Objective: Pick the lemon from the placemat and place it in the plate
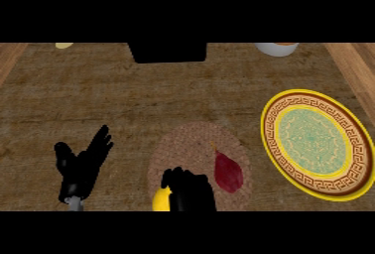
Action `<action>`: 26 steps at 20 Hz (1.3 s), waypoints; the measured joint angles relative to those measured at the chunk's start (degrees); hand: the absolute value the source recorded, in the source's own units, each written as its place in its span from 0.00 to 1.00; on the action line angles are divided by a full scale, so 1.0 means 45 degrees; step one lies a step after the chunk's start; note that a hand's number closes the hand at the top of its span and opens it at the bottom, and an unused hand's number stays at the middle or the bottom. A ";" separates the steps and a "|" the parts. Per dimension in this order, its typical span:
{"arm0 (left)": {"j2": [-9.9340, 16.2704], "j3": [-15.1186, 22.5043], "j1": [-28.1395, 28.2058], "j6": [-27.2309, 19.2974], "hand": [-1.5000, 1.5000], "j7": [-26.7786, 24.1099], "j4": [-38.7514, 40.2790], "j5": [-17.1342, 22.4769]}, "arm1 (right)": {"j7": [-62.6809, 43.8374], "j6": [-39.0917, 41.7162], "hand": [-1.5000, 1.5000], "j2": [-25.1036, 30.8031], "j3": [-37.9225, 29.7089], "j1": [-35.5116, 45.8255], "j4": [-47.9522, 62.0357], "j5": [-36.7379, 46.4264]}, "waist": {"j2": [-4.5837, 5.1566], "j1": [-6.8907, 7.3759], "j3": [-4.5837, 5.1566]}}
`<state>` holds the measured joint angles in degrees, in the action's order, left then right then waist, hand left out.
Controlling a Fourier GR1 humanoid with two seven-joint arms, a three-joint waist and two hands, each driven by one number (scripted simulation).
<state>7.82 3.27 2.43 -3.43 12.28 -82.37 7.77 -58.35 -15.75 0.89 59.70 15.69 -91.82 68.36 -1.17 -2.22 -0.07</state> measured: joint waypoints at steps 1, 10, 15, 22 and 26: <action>0.0007 -0.0019 -0.0021 0.0023 0.50 -0.0020 0.0029 0.0010 | -0.0147 -0.0085 1.00 -0.0015 0.0069 -0.0176 -0.0417 0.0661 | 0.0012 0.0000 -0.0001; -0.0191 0.0096 0.0171 -0.0149 0.50 -0.0186 -0.0185 -0.0141 | -0.0375 -0.1529 1.00 0.0107 -0.1619 -0.1340 -0.2366 0.3842 | 0.0067 -0.0065 -0.0020; -0.0254 0.0113 0.0121 -0.0132 0.50 -0.0182 -0.0190 -0.0137 | 0.0148 -0.3225 1.00 0.1017 -0.2509 -0.3354 -0.4772 0.3581 | 0.0148 0.0029 -0.0036; -0.0315 0.0262 0.0127 0.0000 0.50 -0.0369 -0.0252 -0.0259 | 0.1171 -0.5755 1.00 0.3546 -0.5328 -0.5042 -0.5853 0.1532 | 0.0228 0.0329 -0.0029; -0.0440 0.0409 0.0069 -0.0041 0.50 -0.0200 -0.0339 -0.0346 | 0.2194 -0.7304 1.00 0.4718 -0.7243 -0.5090 -0.4843 -0.0298 | 0.0256 0.0439 -0.0033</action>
<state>5.85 5.11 2.74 -3.62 11.38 -83.89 6.21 -48.48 -48.62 22.12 27.10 -7.21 -113.61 67.02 -0.02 -0.24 -0.22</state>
